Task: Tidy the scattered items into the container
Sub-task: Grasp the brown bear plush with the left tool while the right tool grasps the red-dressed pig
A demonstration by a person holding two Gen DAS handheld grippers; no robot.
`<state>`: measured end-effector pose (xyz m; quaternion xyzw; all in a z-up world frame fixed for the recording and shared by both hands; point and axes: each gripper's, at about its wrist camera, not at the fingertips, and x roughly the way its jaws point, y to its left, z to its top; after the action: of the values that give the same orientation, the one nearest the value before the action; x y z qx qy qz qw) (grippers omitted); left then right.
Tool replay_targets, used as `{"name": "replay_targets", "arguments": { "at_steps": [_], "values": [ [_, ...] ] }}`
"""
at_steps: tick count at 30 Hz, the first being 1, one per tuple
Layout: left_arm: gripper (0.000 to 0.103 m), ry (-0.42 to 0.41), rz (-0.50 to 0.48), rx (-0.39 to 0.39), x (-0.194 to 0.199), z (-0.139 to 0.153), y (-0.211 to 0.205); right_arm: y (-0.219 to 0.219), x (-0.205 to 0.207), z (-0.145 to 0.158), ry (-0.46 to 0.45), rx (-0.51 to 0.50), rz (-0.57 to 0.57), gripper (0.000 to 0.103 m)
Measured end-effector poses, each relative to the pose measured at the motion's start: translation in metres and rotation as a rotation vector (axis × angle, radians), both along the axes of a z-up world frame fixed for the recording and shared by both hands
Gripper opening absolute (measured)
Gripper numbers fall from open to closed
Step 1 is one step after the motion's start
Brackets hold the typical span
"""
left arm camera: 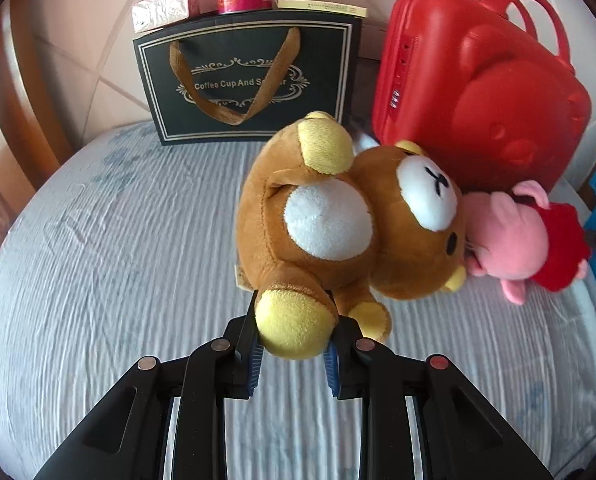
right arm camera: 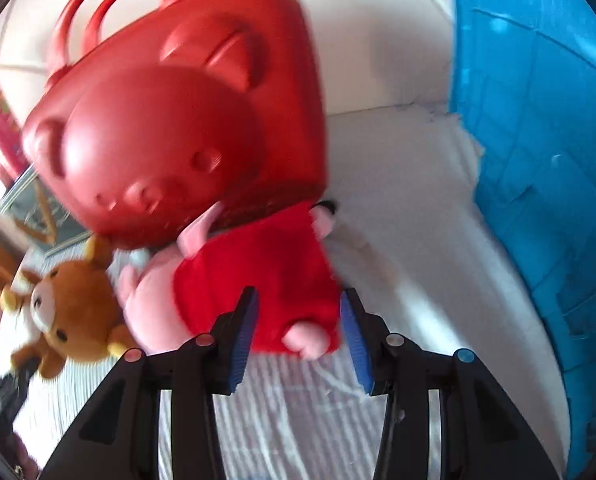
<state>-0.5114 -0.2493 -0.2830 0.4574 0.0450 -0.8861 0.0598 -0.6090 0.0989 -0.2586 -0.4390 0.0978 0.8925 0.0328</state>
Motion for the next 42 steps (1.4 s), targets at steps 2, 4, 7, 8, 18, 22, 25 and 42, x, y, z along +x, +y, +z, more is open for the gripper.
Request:
{"name": "replay_targets", "arguments": {
  "at_steps": [2,4,7,8,18,22,25,42],
  "values": [
    [0.025,-0.031,-0.002,0.032,0.010,-0.003,0.007,0.007,-0.014,-0.008,-0.023,0.014,-0.025,0.042],
    [0.026,-0.060,-0.005,0.044,0.015,-0.007,0.015,0.009,-0.026,-0.019,-0.084,-0.008,0.010,0.042],
    [0.026,-0.089,-0.009,0.049,0.021,-0.011,0.023,-0.010,-0.022,-0.018,-0.144,-0.042,0.174,0.042],
    [0.026,-0.091,-0.012,0.052,0.023,-0.010,0.026,-0.019,-0.015,-0.016,-0.160,-0.057,0.232,0.042],
    [0.066,-0.019,-0.054,0.058,0.054,0.045,0.046,-0.063,0.062,0.006,-0.180,-0.115,0.463,0.049],
    [0.078,0.029,-0.013,0.022,0.053,0.066,0.033,-0.050,0.060,0.023,-0.138,-0.075,0.406,0.068],
    [0.079,0.026,0.021,-0.006,0.036,0.066,0.023,-0.046,0.048,0.028,-0.115,-0.060,0.378,0.076],
    [0.077,-0.108,-0.027,-0.024,-0.050,-0.001,0.031,-0.080,-0.040,-0.060,-0.244,0.031,0.446,0.084]
  ]
}}
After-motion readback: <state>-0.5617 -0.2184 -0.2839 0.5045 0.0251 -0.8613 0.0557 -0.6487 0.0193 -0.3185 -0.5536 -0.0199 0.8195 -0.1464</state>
